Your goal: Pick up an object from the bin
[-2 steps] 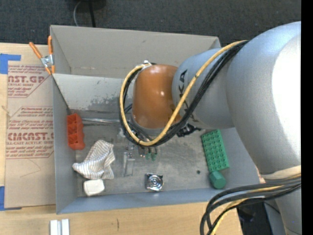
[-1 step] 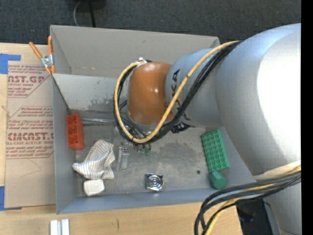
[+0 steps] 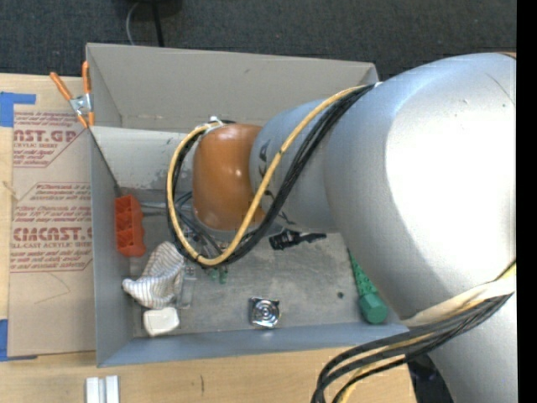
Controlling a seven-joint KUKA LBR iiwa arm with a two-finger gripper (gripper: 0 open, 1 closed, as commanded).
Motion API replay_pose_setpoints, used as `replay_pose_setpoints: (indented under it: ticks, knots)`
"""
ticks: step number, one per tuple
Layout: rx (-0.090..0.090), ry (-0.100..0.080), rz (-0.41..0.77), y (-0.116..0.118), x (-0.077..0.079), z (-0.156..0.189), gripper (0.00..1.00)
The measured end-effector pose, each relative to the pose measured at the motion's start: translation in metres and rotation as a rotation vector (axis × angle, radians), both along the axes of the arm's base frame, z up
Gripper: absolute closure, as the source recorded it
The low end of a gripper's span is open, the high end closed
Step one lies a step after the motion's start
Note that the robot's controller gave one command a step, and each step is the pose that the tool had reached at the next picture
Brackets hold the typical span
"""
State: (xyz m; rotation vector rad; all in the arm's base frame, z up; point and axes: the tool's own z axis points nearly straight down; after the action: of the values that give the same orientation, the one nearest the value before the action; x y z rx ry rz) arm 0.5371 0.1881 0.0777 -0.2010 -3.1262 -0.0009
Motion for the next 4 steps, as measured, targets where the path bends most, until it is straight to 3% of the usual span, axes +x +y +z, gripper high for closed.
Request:
replay_pose_setpoints:
  ticks: [1,2,4]
  knots:
    - [0.001,-0.012,0.121,0.030,-0.004,-0.005,0.00]
    - [0.003,-0.009,0.284,0.042,-0.003,-0.006,0.00]
    - [0.002,-0.009,0.309,0.041,-0.001,0.011,0.00]
